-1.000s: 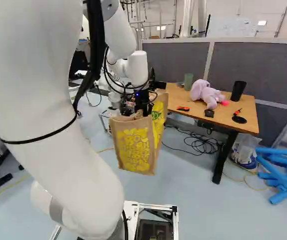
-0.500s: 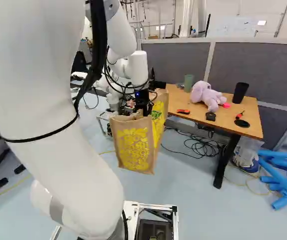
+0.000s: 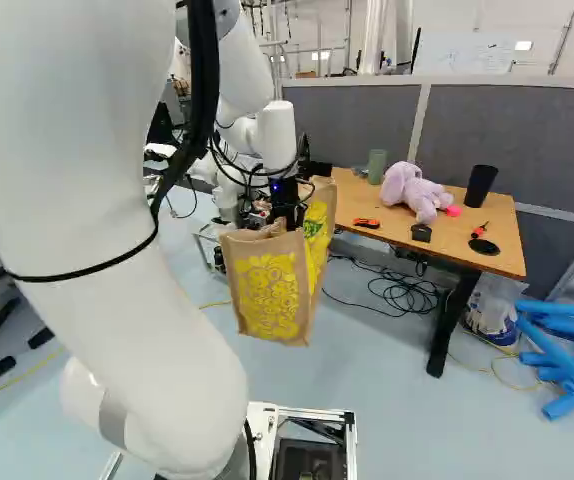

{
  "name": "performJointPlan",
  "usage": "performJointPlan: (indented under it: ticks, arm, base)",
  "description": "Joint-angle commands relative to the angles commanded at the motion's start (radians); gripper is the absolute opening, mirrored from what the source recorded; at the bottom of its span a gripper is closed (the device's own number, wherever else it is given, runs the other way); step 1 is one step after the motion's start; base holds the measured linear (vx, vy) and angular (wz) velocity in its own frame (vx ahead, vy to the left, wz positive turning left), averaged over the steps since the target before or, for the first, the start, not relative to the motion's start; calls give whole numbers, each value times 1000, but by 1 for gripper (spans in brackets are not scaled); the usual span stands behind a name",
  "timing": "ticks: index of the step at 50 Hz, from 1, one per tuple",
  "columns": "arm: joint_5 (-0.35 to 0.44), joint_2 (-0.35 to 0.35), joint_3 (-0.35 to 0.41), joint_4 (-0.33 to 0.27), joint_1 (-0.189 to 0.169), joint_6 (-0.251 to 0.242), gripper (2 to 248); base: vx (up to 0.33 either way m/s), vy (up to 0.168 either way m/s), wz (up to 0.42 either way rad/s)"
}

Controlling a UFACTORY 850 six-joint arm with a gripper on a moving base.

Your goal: Pick up the bag on the ground and place it on the table

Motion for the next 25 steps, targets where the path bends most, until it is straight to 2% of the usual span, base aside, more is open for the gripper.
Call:
performJointPlan:
  ticks: [25]
  arm:
    - [-47, 72, 2, 0, 3, 0, 21]
  base:
    - [0, 0, 0]
